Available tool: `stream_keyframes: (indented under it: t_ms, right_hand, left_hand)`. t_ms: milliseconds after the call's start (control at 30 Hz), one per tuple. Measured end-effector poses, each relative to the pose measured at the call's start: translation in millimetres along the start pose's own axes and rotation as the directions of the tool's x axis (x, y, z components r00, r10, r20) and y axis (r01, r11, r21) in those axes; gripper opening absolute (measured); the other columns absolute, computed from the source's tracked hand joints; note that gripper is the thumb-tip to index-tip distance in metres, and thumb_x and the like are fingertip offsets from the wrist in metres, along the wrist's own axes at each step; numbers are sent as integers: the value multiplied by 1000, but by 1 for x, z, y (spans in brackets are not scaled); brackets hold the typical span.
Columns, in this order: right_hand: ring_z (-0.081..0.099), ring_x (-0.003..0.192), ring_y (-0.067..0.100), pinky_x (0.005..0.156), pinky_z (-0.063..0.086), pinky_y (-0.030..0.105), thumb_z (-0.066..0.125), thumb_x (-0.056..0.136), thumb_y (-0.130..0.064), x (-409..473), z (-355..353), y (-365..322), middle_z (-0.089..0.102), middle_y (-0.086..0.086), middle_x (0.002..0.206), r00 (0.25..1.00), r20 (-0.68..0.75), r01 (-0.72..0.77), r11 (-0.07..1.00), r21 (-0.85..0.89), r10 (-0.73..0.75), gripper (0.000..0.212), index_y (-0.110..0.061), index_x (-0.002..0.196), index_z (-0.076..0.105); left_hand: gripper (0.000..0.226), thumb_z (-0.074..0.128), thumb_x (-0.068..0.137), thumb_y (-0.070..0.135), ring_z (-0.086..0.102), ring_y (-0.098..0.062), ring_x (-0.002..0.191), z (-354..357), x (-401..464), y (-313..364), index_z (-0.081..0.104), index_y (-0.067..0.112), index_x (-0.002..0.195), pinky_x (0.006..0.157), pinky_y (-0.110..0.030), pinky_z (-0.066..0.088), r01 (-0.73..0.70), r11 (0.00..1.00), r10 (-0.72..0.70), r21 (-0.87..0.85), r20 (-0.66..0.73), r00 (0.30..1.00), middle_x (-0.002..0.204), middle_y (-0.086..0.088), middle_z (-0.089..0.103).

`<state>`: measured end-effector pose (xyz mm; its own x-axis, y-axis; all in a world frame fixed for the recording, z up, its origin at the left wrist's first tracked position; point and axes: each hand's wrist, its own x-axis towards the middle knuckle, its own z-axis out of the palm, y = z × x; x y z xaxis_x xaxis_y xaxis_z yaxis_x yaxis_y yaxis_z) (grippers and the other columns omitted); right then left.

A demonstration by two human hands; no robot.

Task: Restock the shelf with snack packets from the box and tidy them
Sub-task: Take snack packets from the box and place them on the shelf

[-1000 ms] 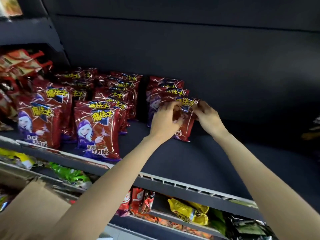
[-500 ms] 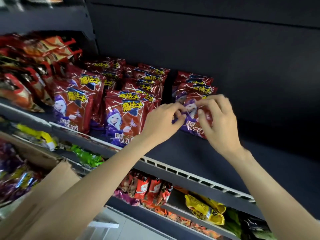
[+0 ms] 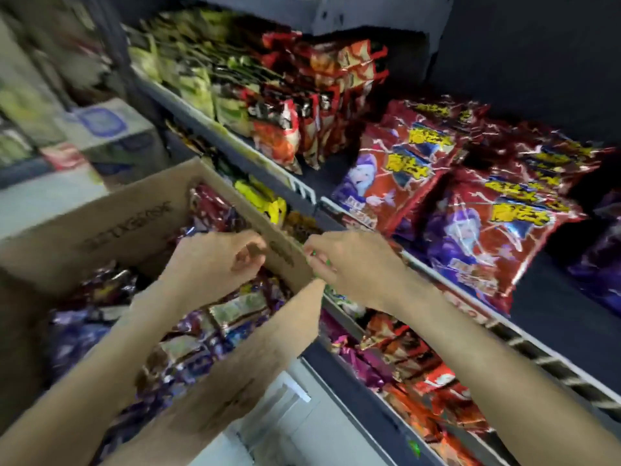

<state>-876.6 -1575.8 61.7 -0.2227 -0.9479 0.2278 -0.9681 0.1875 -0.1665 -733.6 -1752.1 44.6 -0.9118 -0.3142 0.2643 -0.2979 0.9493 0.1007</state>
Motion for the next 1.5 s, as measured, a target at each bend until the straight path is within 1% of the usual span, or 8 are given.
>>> stream_keyframes:
  t_ms: [100,433,833,1000,1100,1200,1333,1500]
  right_hand:
    - [60,102,22,72,46,35,40,99,-32,62,40,-27,62,-4,111,993,98,70,997,15,-72,25,-24,116,57]
    - [52,115,25,96,40,40,49,95,-25,211,210,-69,58,5,124,987,147,-68,998,14,65,37,-14,130,49]
    - [30,133,34,103,36,44,50,93,-9,275,243,-30,30,16,149,917,94,-387,921,-32,388,55,-7,144,30]
    - [47,118,31,76,50,38,43,96,-6,296,245,-25,57,15,125,911,89,-376,900,-222,402,52,-5,146,27]
    - [64,84,18,54,48,26,59,84,-24,302,245,-20,70,3,88,932,115,-248,838,-486,343,42,-11,124,60]
    - [62,67,15,48,44,25,68,75,-24,301,234,-23,66,-2,72,939,130,-222,851,-475,317,11,-18,84,68]
    - [59,100,31,69,49,36,51,90,-11,279,207,-31,59,14,111,962,62,-241,934,-265,266,23,-6,112,48]
    - [62,89,35,66,46,37,46,97,-21,212,141,-28,56,12,111,923,-76,-376,926,38,378,28,-8,121,40]
  left_hand:
    - [30,54,89,45,65,-26,99,12,-36,-79,59,36,117,73,-33,48,230,965,-249,122,175,952,105,4,69]
    - [27,62,88,31,58,-20,104,100,-94,-254,64,20,113,82,-35,49,643,750,-630,-158,126,766,112,1,63]
    - [61,62,84,15,39,-26,130,155,35,-279,39,12,140,100,-40,43,281,936,-280,-211,35,959,144,-9,40]
    - [73,57,86,17,13,-20,145,171,89,-281,20,21,150,116,-45,15,-12,986,-22,169,195,980,157,0,18]
    - [64,62,85,21,27,-25,141,177,93,-280,36,18,144,115,-48,13,-80,948,39,308,137,990,149,-7,36]
    - [42,74,76,24,54,-32,115,174,86,-288,63,15,115,106,-48,34,-95,938,102,334,-2,995,115,-12,62]
    - [20,71,79,34,56,-30,104,155,62,-303,70,20,92,100,-46,39,-125,965,140,231,-49,989,102,-6,61]
    - [46,39,90,54,64,-28,80,112,23,-286,66,16,91,60,-34,49,112,994,-112,-12,-35,993,87,-1,67]
